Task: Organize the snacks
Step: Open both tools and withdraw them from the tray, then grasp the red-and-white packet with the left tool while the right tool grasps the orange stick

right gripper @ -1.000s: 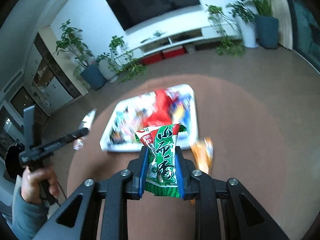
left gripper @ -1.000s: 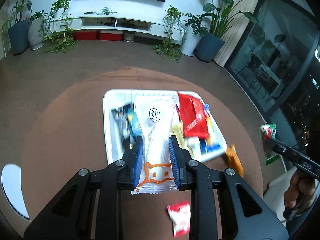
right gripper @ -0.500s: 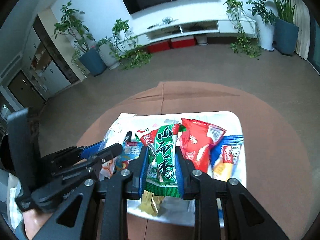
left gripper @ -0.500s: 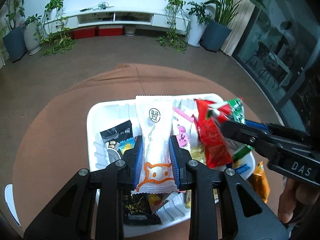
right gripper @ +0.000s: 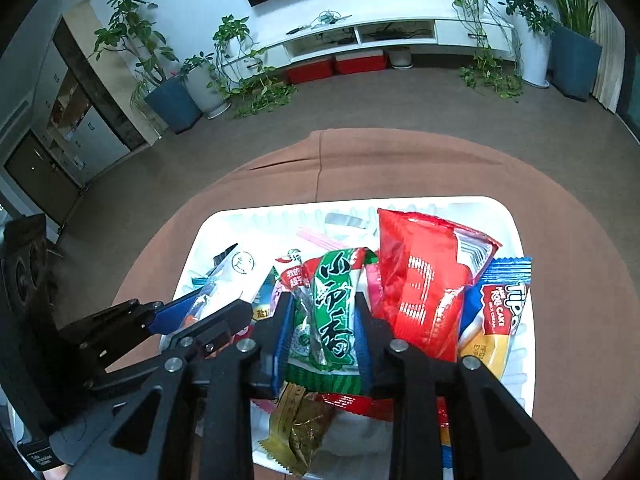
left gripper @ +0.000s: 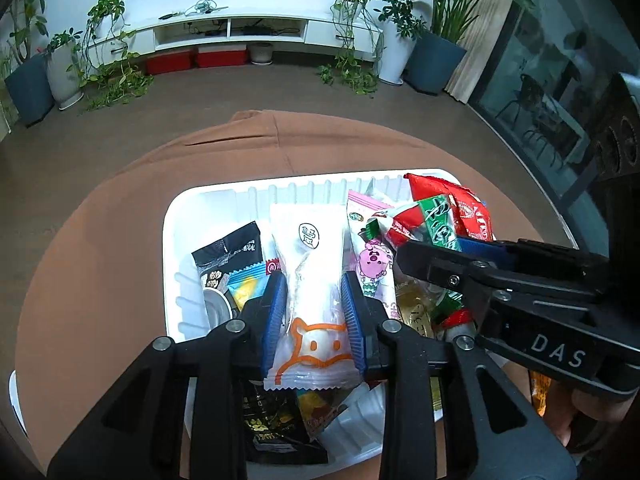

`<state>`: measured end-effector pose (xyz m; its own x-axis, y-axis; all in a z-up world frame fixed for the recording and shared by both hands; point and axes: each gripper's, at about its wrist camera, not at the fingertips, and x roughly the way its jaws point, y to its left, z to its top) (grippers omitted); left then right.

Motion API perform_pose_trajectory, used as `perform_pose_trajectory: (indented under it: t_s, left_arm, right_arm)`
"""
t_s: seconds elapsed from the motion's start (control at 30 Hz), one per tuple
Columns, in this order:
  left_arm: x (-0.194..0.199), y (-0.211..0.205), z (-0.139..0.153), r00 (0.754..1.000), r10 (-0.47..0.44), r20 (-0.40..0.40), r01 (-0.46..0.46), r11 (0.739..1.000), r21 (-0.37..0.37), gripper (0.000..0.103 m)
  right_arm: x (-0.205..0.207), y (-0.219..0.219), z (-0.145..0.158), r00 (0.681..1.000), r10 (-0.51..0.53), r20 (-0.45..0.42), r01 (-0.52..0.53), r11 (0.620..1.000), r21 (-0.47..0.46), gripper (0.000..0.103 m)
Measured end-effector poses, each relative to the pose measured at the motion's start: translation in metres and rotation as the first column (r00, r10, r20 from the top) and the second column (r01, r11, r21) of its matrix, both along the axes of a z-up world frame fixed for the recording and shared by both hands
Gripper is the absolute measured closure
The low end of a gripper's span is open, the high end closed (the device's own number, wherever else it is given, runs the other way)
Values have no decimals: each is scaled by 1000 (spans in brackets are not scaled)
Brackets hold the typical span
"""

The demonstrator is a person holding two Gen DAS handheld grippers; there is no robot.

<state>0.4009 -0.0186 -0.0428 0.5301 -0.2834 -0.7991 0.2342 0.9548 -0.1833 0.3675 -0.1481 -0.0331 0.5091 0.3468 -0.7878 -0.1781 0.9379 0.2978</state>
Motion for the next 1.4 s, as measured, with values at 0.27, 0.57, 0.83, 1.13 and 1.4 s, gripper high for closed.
perform_pose_trajectory:
  t_s: [0.27, 0.57, 0.83, 1.13, 1.4]
  left_arm:
    - [-8, -1, 2, 1000, -4, 13, 3, 1000, 9, 49]
    - [-38, 1, 27, 998, -7, 66, 7, 1000, 0, 20]
    - [-103, 5, 49, 992, -18, 123, 13, 999, 37, 0]
    - [-195, 2, 29, 996, -23, 82, 17, 998, 62, 0]
    - [-240, -16, -16, 999, 12, -51, -9, 998, 59, 0]
  right_arm:
    - [-7, 2, 6, 999, 16, 27, -16, 1000, -14, 53]
    - [-30, -16, 27, 997, -12, 72, 9, 999, 42, 37]
    - [-99, -49, 61, 973, -58, 224, 38, 995, 95, 7]
    - [-201, -83, 15, 980, -101, 173, 90, 993, 72, 6]
    - [-260, -94, -11, 980, -157, 121, 152, 987, 50, 6]
